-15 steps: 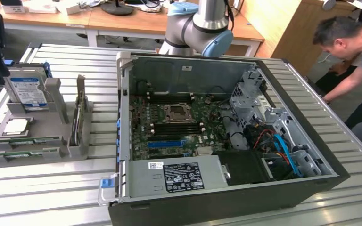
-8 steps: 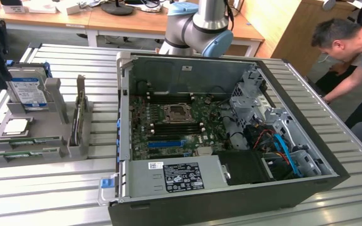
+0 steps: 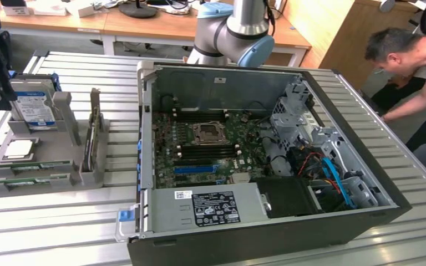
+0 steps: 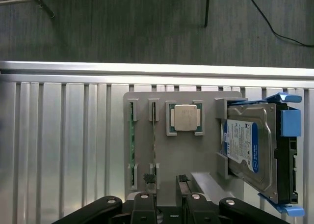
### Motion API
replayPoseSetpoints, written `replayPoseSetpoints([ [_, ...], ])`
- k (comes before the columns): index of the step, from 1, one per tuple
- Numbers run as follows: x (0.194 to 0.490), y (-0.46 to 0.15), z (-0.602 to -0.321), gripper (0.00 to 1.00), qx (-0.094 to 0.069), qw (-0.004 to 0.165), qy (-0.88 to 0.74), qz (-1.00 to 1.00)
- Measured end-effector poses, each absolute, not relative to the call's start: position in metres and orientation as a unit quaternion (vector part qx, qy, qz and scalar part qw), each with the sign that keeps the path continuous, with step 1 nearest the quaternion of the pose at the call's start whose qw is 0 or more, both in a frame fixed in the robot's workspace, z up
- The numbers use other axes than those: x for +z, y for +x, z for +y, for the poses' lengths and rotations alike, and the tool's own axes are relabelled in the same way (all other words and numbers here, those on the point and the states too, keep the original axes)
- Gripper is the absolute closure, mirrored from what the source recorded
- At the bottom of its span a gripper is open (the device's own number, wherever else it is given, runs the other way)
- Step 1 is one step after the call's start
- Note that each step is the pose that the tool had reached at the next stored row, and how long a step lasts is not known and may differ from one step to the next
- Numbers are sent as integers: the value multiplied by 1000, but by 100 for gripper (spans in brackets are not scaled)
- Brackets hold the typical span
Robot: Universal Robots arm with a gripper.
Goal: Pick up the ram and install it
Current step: 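Pick up the ram and move it above insertion slot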
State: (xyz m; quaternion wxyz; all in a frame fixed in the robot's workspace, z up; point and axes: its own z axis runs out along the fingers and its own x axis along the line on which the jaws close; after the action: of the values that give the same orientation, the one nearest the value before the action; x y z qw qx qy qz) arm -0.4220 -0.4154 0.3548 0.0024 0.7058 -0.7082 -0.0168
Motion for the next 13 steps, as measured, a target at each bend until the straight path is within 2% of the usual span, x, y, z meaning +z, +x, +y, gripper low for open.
replayPoseSetpoints([
  [13, 339, -422, -415, 70, -17, 2, 706, -708],
])
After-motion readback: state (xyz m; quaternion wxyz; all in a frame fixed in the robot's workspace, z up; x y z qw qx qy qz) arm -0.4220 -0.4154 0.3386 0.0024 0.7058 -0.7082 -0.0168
